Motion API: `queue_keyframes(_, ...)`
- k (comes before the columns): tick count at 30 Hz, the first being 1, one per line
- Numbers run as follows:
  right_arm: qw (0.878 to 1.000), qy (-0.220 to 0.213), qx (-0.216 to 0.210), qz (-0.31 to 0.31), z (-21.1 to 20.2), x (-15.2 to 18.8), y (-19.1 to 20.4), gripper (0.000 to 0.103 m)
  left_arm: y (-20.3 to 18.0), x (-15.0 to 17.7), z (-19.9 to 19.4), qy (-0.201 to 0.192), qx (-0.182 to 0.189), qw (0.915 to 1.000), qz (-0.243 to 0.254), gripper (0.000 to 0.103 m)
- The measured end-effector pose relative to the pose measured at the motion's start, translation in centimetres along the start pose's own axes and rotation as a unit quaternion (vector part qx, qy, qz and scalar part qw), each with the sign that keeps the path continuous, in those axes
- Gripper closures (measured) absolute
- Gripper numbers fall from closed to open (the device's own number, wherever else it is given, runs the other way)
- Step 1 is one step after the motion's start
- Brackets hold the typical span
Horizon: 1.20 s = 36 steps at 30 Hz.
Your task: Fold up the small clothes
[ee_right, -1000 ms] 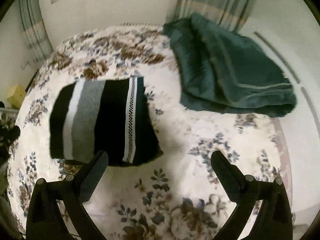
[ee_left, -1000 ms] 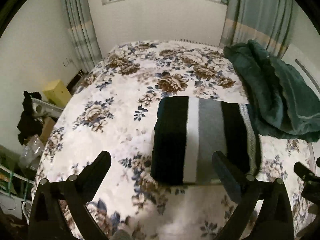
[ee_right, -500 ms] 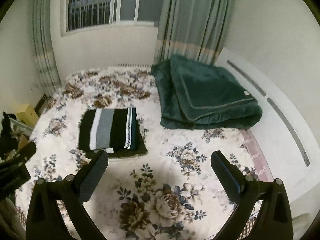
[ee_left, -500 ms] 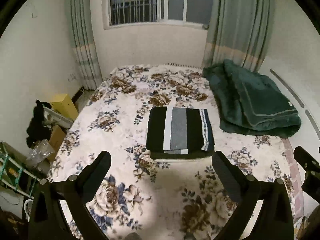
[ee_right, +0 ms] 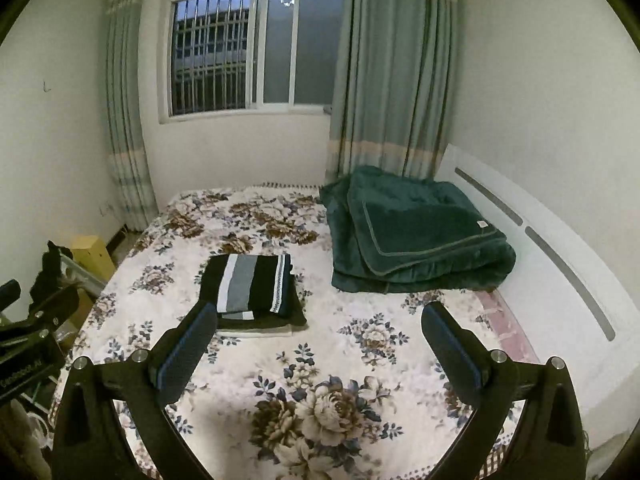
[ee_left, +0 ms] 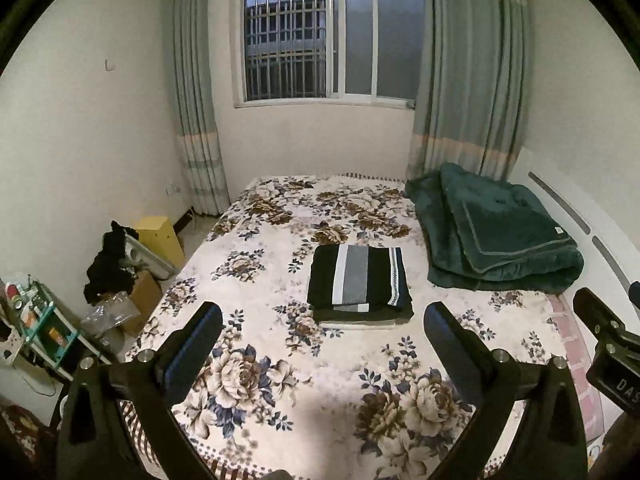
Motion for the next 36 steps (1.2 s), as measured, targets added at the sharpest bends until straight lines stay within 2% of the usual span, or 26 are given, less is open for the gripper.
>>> queue_keyframes(5,1.000,-0.011,-0.007,0.009,-3.5,-0.2,-1.2,0.000,-0.7,0.2,-2.3,-0.011,0.005,0.9999,0.007,0.000)
queue_keyframes(11,1.000,-0.023,-0.014,0.009,-5.5,-0.7,-2.1,0.000,-1.1,0.0,-4.2,-0.028,0.003,0.9996,0.005,0.000)
queue_keyframes(36,0.999,-0.017,-0.041,0.010,-6.5,-0.6,-1.4,0.000,-0.9,-0.1,-6.4,-0.045,-0.004,0.9990,0.004,0.000)
Point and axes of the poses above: each gripper's, at about its wrist camera, not at the fingertips, and z roughly the way its jaws point, y to its left, x to its underside, the point moved 9 cm from there along z, roughly the way its jaws point, and after that the axes turned 15 degrees about -y, right-handed, at the moved point
